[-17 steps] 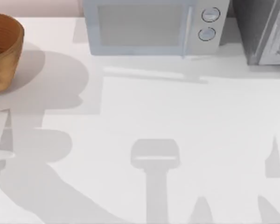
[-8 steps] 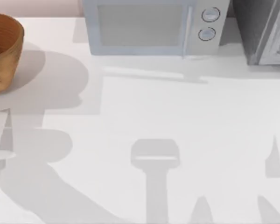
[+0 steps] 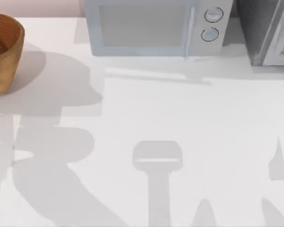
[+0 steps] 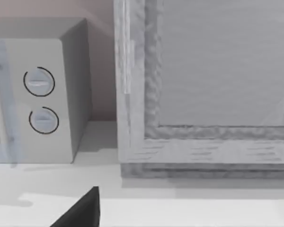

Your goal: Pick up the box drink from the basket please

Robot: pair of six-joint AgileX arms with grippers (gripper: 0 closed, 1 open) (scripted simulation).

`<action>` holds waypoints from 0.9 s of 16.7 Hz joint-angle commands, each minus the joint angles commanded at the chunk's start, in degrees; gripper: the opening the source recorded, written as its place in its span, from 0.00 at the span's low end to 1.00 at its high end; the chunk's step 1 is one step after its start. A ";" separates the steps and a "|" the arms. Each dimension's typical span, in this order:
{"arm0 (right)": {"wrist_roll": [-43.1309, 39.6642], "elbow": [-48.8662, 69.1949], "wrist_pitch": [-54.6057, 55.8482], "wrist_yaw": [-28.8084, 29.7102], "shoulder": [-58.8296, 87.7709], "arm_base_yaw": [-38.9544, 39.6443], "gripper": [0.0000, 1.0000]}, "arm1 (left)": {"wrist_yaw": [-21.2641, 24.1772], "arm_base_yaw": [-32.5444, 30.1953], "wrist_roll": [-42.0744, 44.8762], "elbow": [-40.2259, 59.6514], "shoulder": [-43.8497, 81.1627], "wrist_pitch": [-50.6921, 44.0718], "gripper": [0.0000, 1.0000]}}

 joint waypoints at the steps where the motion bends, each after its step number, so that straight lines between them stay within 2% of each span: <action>1: 0.00 0.00 0.00 0.00 0.00 0.00 1.00 | -0.03 -0.01 0.01 1.23 -1.62 -2.86 0.00; 8: 0.00 0.00 0.00 0.00 0.00 0.00 1.00 | -0.24 -0.05 0.06 8.95 -11.71 -20.66 0.00; 15: 0.00 0.00 0.00 0.00 0.00 0.00 1.00 | -0.28 -0.01 0.17 9.66 -12.72 -22.60 0.00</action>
